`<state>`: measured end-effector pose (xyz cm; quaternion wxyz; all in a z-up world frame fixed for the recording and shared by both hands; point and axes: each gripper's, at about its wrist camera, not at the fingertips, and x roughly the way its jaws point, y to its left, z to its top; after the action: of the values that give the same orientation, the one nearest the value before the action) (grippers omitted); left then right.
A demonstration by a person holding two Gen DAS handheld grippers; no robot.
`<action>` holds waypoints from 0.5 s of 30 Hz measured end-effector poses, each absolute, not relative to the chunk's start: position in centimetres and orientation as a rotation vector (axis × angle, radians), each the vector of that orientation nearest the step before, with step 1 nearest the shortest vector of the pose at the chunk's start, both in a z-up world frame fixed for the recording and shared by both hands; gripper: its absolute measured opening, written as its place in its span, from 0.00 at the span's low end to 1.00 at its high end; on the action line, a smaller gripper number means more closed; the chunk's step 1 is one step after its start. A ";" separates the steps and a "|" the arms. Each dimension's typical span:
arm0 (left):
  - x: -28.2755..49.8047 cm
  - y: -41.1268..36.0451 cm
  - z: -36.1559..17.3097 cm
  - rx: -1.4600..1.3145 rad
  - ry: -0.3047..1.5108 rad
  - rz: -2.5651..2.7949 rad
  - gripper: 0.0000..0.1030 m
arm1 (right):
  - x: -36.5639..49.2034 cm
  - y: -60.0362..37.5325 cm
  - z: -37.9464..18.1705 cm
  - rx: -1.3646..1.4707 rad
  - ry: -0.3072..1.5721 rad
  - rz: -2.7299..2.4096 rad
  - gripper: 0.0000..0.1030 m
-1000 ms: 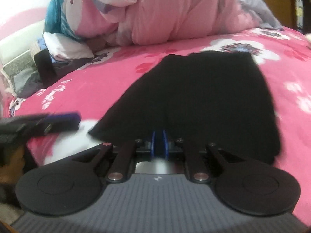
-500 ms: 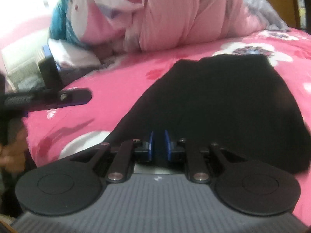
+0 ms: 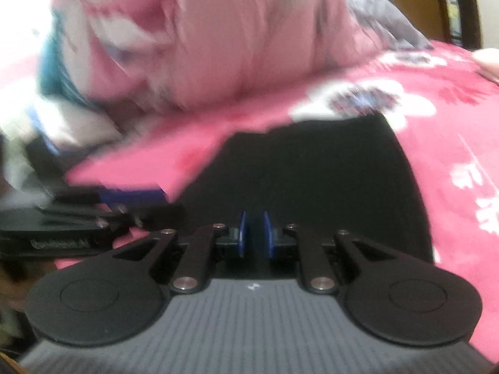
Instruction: Fold clothes
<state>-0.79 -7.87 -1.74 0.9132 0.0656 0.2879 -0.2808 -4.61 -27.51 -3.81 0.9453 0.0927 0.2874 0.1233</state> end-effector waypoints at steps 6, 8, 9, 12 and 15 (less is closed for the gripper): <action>-1.0 -6.9 -2.7 0.136 0.604 -0.552 0.43 | -11.3 -30.5 -4.2 0.164 0.566 0.245 0.07; -1.0 -6.4 -2.6 0.141 0.598 -0.543 0.44 | -11.3 -30.6 -3.1 0.160 0.555 0.238 0.07; -1.0 -6.2 -2.4 0.136 0.592 -0.544 0.44 | -11.3 -30.7 -2.6 0.158 0.550 0.235 0.08; -0.7 -5.8 -1.8 0.116 0.583 -0.543 0.44 | -10.1 -30.4 -1.4 0.165 0.518 0.244 0.09; -0.4 -6.2 -1.5 0.106 0.578 -0.542 0.44 | -6.6 -29.3 -2.0 0.183 0.506 0.241 0.09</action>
<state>-0.45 -6.22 -1.51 0.9211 0.0516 0.2816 -0.2640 -6.60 -29.31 -2.05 0.9568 0.0900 0.2495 0.1190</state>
